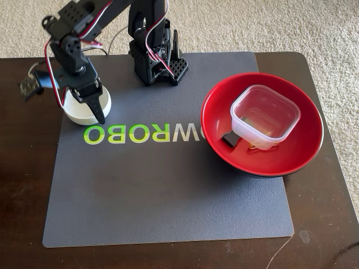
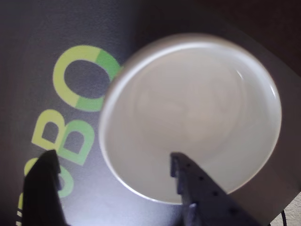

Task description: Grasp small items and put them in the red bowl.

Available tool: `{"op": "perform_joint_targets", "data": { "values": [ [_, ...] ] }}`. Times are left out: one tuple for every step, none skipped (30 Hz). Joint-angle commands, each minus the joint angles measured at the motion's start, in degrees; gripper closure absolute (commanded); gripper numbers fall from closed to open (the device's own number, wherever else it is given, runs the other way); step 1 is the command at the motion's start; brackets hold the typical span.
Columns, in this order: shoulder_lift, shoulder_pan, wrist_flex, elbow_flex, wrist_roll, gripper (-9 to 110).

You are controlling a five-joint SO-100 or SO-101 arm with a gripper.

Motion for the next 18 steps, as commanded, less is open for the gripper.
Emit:
{"op": "perform_joint_targets", "data": {
  "values": [
    [-1.85, -0.97, -0.44, -2.64, 1.05, 75],
    [-2.37, -0.97, -0.44, -2.64, 1.05, 77],
    [-2.81, -0.97, -0.44, -2.64, 1.05, 79],
    [-2.99, -0.79, -0.44, -2.64, 1.05, 80],
    [-3.34, -0.62, -0.44, -2.64, 1.05, 79],
    [-3.78, -0.53, -0.7, -2.64, 1.05, 79],
    [-4.22, -0.44, -1.14, -2.64, 1.05, 79],
    [-4.75, -0.44, -1.49, -2.64, 1.05, 79],
    [-5.19, -0.44, -1.93, -2.72, 1.05, 79],
    [-5.45, -0.35, -2.46, -2.81, 0.7, 80],
    [-5.63, -0.35, -2.46, -3.16, 0.7, 82],
    [-5.63, -0.35, -2.46, -3.43, 0.62, 83],
    [-5.63, -0.35, -2.55, -3.6, 0.53, 87],
    [-5.8, -0.53, -2.55, -3.69, 0.26, 94],
    [-5.98, -0.7, -2.64, -4.04, -0.7, 98],
    [-6.15, -0.88, -2.64, -4.39, -1.32, 102],
    [-6.15, -1.05, -2.64, -4.39, -1.32, 102],
    [-6.15, -1.23, -2.64, -4.48, -1.58, 102]
  ]
}}
